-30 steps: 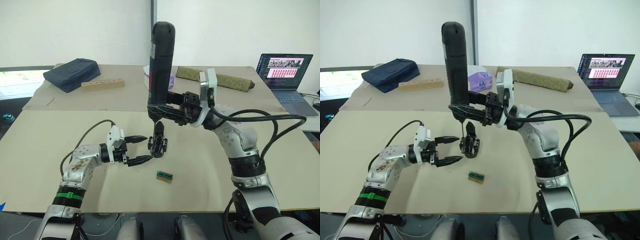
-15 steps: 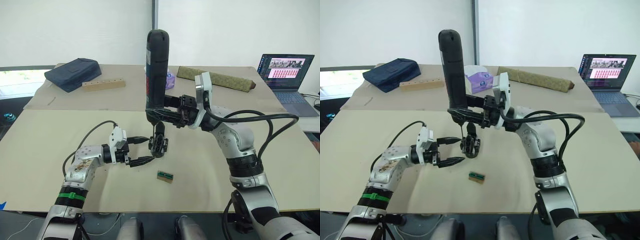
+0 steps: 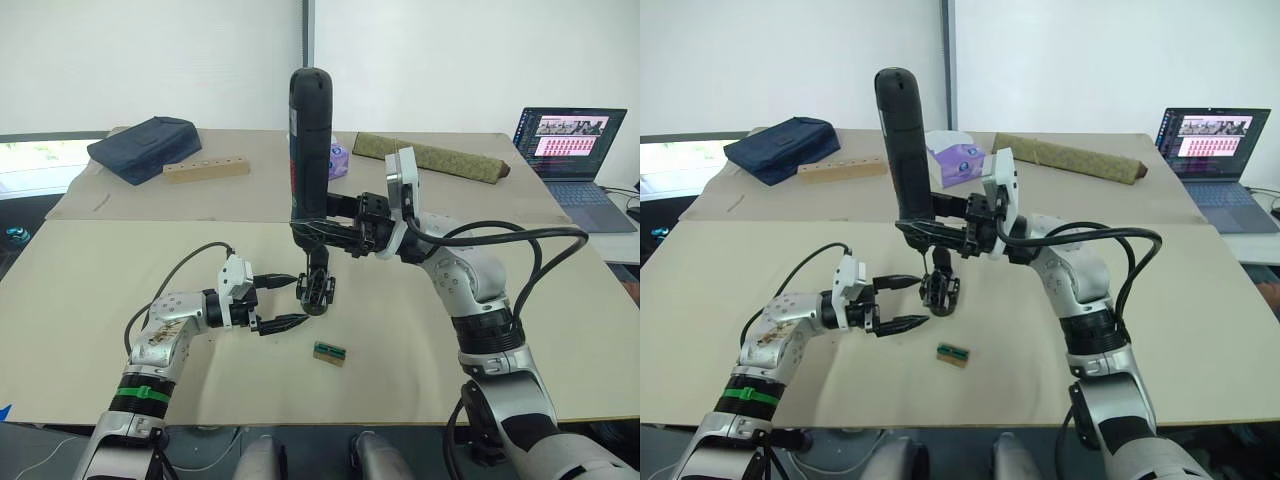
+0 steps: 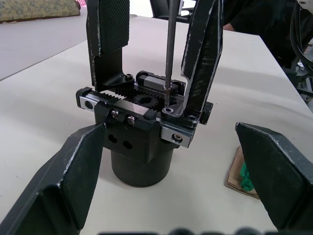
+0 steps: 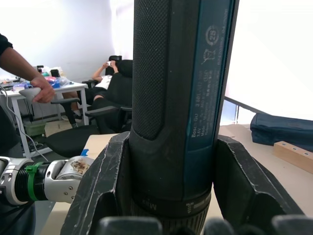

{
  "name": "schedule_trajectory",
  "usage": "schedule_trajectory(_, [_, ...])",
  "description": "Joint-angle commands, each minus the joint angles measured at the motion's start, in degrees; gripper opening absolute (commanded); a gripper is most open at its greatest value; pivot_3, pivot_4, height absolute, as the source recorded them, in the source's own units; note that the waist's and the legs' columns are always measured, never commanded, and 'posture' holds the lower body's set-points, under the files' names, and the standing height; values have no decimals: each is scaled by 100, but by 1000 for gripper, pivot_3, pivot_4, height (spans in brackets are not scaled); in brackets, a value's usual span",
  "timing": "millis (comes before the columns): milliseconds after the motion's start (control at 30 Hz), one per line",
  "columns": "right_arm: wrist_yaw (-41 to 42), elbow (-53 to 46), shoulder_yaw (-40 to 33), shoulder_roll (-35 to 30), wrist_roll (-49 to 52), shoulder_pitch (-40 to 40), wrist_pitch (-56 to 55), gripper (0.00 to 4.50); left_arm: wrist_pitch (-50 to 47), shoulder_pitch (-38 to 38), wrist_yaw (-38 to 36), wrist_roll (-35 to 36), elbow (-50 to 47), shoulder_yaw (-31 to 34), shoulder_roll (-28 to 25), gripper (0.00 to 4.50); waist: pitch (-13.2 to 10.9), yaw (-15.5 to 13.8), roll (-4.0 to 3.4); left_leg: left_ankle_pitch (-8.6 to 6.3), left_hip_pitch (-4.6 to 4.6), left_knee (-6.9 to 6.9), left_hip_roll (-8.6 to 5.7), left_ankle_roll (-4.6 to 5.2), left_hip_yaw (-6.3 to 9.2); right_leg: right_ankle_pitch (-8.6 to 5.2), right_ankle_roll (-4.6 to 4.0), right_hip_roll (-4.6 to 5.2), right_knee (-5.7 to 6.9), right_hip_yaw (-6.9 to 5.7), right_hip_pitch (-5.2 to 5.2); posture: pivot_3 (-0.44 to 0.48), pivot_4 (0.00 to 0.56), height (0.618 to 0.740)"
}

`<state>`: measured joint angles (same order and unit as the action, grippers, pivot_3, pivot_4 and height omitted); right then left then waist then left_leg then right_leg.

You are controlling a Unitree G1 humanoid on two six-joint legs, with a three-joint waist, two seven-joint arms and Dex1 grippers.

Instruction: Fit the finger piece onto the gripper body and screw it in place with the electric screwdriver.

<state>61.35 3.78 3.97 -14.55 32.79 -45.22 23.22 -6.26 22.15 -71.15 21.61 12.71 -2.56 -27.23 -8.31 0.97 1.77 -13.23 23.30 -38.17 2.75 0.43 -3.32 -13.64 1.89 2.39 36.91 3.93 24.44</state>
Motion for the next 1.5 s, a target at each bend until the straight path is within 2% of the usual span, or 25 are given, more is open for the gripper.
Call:
schedule_trajectory(33, [58, -208, -79, 47, 108, -185, -113, 1907, 110, 18, -16, 10, 8, 53, -35, 4500, 0, 2, 0, 0, 0, 0, 0, 0, 0, 0, 0, 0, 0, 0, 0, 0, 150, 740])
schedule_trajectory(1500, [82, -153, -40, 107, -110, -97, -281, 1907, 309, 53, 51, -131, 205, -20, 123, 4500, 0, 1, 0, 0, 0, 0, 0, 0, 0, 0, 0, 0, 0, 0, 0, 0, 150, 740])
